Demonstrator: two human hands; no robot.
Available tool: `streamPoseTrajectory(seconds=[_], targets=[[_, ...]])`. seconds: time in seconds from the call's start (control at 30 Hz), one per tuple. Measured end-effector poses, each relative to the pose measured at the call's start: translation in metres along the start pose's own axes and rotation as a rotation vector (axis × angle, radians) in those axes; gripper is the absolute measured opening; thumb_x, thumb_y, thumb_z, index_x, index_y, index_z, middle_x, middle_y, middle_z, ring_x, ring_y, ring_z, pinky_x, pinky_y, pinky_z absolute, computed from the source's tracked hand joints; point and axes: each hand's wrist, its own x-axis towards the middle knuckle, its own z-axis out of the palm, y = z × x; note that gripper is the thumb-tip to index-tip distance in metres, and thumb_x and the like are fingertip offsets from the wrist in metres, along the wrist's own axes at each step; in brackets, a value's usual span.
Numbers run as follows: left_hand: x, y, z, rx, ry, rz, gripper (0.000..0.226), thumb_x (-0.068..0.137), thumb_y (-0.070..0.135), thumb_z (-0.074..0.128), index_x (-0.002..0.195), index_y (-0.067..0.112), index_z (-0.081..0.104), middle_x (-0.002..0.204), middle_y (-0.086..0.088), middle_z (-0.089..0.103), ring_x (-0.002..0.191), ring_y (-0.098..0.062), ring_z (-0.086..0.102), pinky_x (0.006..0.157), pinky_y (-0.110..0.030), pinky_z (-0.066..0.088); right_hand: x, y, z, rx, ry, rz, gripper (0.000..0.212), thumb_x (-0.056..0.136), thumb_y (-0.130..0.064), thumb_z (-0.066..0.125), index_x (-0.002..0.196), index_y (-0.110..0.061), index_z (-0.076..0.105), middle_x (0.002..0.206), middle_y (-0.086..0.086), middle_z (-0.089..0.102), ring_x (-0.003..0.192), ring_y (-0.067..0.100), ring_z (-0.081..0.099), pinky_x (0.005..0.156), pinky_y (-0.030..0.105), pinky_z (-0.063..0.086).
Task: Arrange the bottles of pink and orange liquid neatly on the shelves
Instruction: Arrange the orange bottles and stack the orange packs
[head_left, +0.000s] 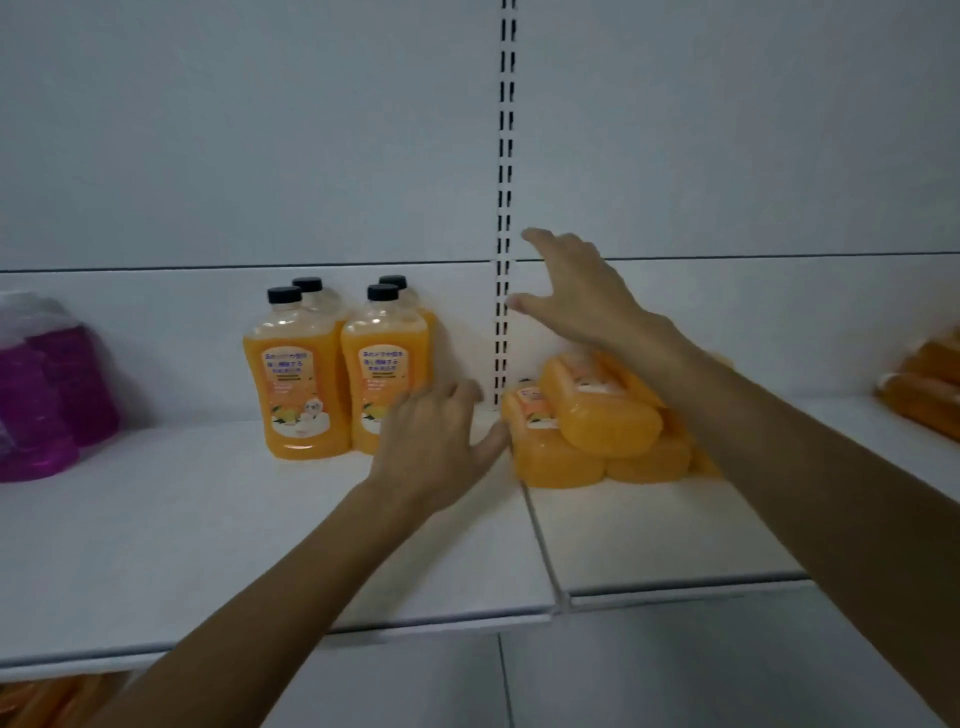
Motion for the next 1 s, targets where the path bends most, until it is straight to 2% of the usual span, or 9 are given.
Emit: streamPoseTrajectory(seconds=[0.13,0.23,0.37,0.5,0.63,0.73,0.9,0.97,1.0], targets=[[0.044,0.055,0.013,-0.171,0.016,0.067,0.055,0.089,0.059,0.037,0.127,0.022,0.05,0.126,-0.004,0.057,0.113,-0.021,0.052,0.093,-0.038,0.044,-0.009,0.064,-0.019,0.053,-0.049,0.175,0.066,0.089,-0.043,0.059,0.143,-0.015,0.034,0.143,0.012,0.043,0.129,0.028,0.043,0.098,0.04,0.04],[0.057,0.066,0.039,-0.29,-0.096,-0.084,0.071,0.074,0.069,0.03,0.127,0.026,0.048,0.132,-0.005,0.051,0.118,-0.024,0.047,0.095,-0.042,0.042,-0.016,0.108,-0.025,0.163,-0.232,0.395,0.076,0.085,-0.048,0.062,0.144,-0.012,0.032,0.147,0.011,0.037,0.131,0.028,0.04,0.089,0.032,0.037],[0.063,0.069,0.056,-0.733,-0.194,-0.34,0.083,0.059,0.079,0.035,0.13,0.037,0.041,0.138,-0.007,0.044,0.119,-0.026,0.045,0.09,-0.038,0.04,-0.016,0.135,-0.019,0.294,-0.421,0.533,0.084,0.079,-0.062,0.06,0.141,-0.011,0.036,0.142,0.01,0.042,0.115,0.025,0.046,0.08,0.033,0.037],[0.064,0.077,0.059,-0.854,-0.205,-0.407,0.075,0.065,0.065,0.039,0.135,0.038,0.035,0.141,-0.005,0.041,0.113,-0.022,0.043,0.087,-0.033,0.034,-0.007,0.136,-0.004,0.383,-0.388,0.436,0.062,0.081,-0.054,0.062,0.128,-0.018,0.046,0.126,0.006,0.053,0.087,0.016,0.054,0.066,0.029,0.044],[0.067,0.082,0.066,-0.877,-0.203,-0.399,0.061,0.084,0.053,0.054,0.137,0.035,0.032,0.14,-0.003,0.043,0.103,-0.016,0.042,0.084,-0.031,0.033,-0.003,0.142,-0.006,0.49,-0.307,0.445,0.077,0.077,-0.046,0.071,0.14,-0.019,0.036,0.138,0.007,0.044,0.098,0.019,0.046,0.069,0.03,0.042],[0.073,0.099,0.072,-0.86,-0.194,-0.376,0.047,0.093,0.042,0.045,0.138,0.032,0.034,0.14,-0.004,0.045,0.103,-0.016,0.042,0.085,-0.031,0.033,0.0,0.15,-0.019,0.541,-0.277,0.444,0.082,0.074,-0.037,0.076,0.143,-0.018,0.035,0.139,0.008,0.045,0.098,0.019,0.048,0.068,0.028,0.042],[0.078,0.124,0.078,-0.778,-0.204,-0.332,0.058,0.089,0.061,0.036,0.138,0.03,0.038,0.143,-0.001,0.041,0.121,-0.018,0.042,0.096,-0.034,0.033,-0.005,0.155,-0.036,0.897,-0.239,0.594,0.055,0.069,-0.023,0.081,0.117,-0.005,0.059,0.087,0.004,0.067,0.063,0.015,0.066,0.051,0.025,0.051],[0.077,0.134,0.072,-0.761,-0.08,-0.303,0.061,0.088,0.065,0.031,0.133,0.027,0.047,0.142,0.003,0.041,0.129,-0.014,0.038,0.107,-0.037,0.031,-0.008,0.152,-0.043,1.077,-0.224,0.606,0.051,0.068,-0.019,0.081,0.113,-0.004,0.063,0.084,0.008,0.07,0.057,0.016,0.068,0.048,0.025,0.053],[0.077,0.14,0.065,-0.826,0.007,-0.285,0.05,0.094,0.056,0.032,0.127,0.024,0.052,0.133,0.005,0.047,0.12,-0.005,0.045,0.102,-0.028,0.036,-0.009,0.148,-0.046,1.144,-0.203,0.578,0.05,0.069,-0.017,0.08,0.114,-0.004,0.063,0.085,0.009,0.07,0.057,0.016,0.068,0.048,0.025,0.053]])
